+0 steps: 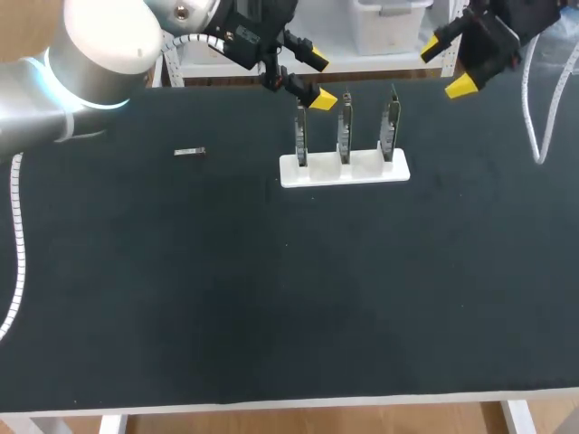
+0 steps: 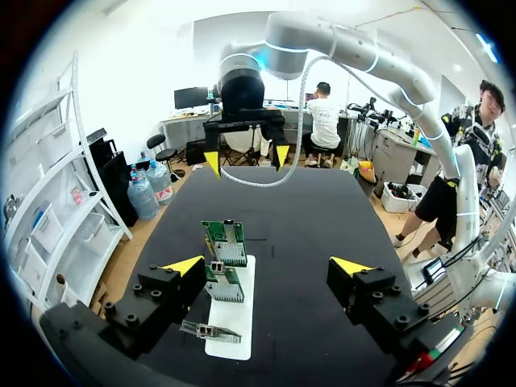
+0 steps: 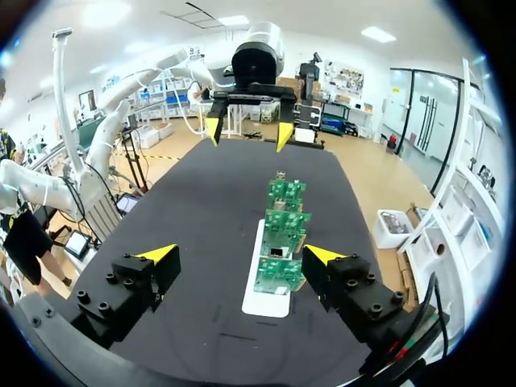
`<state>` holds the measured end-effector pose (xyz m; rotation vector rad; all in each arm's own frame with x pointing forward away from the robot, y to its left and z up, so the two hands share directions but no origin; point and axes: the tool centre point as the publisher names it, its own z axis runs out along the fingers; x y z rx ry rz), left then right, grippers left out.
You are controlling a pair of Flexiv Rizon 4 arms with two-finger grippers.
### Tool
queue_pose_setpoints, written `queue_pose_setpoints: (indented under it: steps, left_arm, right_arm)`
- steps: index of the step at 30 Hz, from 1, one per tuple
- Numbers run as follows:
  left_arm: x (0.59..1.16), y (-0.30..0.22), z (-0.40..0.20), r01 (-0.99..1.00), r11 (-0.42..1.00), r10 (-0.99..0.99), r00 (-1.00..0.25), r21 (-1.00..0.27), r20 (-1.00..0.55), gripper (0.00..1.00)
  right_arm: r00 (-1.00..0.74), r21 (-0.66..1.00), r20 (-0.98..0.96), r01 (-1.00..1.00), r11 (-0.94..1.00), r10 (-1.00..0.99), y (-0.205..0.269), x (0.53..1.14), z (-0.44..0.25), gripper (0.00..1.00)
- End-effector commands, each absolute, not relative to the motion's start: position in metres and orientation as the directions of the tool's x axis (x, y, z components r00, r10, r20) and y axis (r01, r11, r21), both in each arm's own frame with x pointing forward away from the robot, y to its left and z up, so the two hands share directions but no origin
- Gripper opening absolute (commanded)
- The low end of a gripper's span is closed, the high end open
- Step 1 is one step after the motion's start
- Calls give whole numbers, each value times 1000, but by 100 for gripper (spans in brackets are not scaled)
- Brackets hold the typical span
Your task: Pick up the optical module with the left hand, and insert it into the network port with the right hand.
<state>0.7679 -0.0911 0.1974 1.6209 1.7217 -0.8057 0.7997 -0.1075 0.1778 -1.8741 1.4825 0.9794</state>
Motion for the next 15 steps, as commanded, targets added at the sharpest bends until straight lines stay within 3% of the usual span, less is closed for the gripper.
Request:
queue_pose_setpoints:
  steps: [1,10,15]
  left_arm:
    - [767,-92,198,998,60,614,-45,-10,-788,100]
    - [767,-92,198,998,60,614,-45,-10,-788,100]
    - [767,-92,198,998,60,614,-45,-10,-788,100]
  right_arm:
    - [131,2,-818,-973,-230,-559,-106,795,177,100]
    - [119,-72,-831,-992,-107,-543,-115,788,179,100]
    - [112,-48,-841,-990,-133,-530,-107,785,167,100]
